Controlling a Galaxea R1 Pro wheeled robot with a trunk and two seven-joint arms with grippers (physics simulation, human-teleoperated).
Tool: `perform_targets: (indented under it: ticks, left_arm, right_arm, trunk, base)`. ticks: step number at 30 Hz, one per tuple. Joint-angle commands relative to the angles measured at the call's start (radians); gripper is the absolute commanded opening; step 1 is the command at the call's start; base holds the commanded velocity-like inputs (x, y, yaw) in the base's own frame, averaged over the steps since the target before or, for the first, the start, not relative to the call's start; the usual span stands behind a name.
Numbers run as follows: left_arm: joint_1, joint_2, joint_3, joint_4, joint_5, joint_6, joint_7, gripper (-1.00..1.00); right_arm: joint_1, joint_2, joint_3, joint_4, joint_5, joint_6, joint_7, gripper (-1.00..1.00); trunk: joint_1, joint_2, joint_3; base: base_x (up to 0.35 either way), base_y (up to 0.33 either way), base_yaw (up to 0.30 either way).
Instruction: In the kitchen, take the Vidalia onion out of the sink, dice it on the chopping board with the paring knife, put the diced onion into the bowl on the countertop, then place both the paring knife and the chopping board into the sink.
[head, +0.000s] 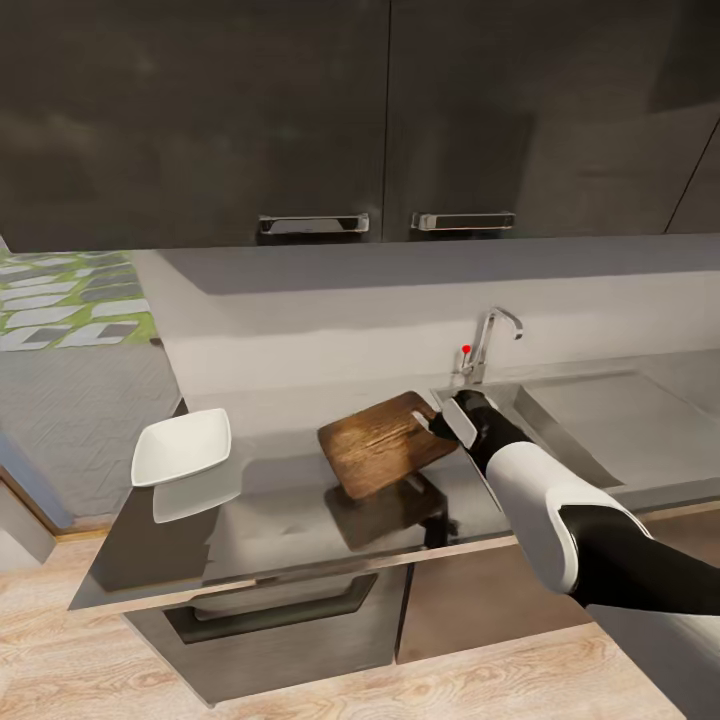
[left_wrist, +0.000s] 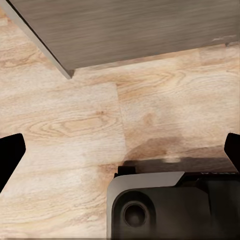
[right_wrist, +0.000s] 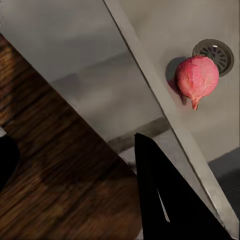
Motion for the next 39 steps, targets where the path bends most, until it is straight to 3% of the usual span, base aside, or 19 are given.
perform_targets:
  ticks: [1, 7, 10, 14, 23, 31, 39]
  left_arm:
    - [0.0, 0.0, 0.0, 0.0, 0.0, -0.002, 0.0, 1.0]
    - [0.0, 0.0, 0.0, 0.001, -0.001, -0.002, 0.0, 1.0]
    - [0.0, 0.0, 0.0, 0.001, -0.001, -0.002, 0.0, 1.0]
    - [0.0, 0.0, 0.0, 0.001, -0.001, -0.002, 0.0, 1.0]
    - [0.0, -0.001, 0.0, 0.002, -0.001, -0.002, 0.0, 1.0]
    - [0.0, -0.001, 0.0, 0.001, -0.001, -0.002, 0.0, 1.0]
    - [0.0, -0.001, 0.0, 0.001, -0.001, -0.002, 0.0, 1.0]
  right_arm:
    - [-0.001, 0.001, -0.009, -0.002, -0.016, 0.002, -0.016, -1.0]
    - [-0.001, -0.004, -0.038, 0.0, -0.047, 0.002, -0.023, -1.0]
    - [-0.001, -0.008, -0.102, 0.005, -0.067, 0.002, -0.024, -1.0]
    - [-0.001, -0.011, -0.139, 0.007, -0.072, -0.002, -0.04, -1.0]
    - [-0.001, -0.007, -0.151, 0.021, -0.075, -0.03, -0.134, -1.0]
    - [-0.001, -0.011, -0.153, 0.05, -0.075, -0.049, -0.143, -1.0]
    - [-0.001, -0.013, -0.154, 0.061, -0.076, -0.061, -0.144, -1.0]
  trunk:
    - [0.001, -0.002, -0.002]
    - [0.001, -0.002, -0.002]
    - [0.001, -0.002, -0.002]
    - [0.001, -0.002, -0.002]
    - [0.001, -0.002, -0.002]
    - [0.001, -0.002, -0.002]
    - [0.001, -0.002, -0.002]
  base:
    - [0.0, 0.0, 0.0]
    - [0.0, 0.0, 0.0]
    - [0.0, 0.0, 0.0]
    - [0.0, 0.0, 0.0]
    - [0.0, 0.0, 0.0]
    - [0.0, 0.0, 0.009]
    - [0.0, 0.0, 0.208]
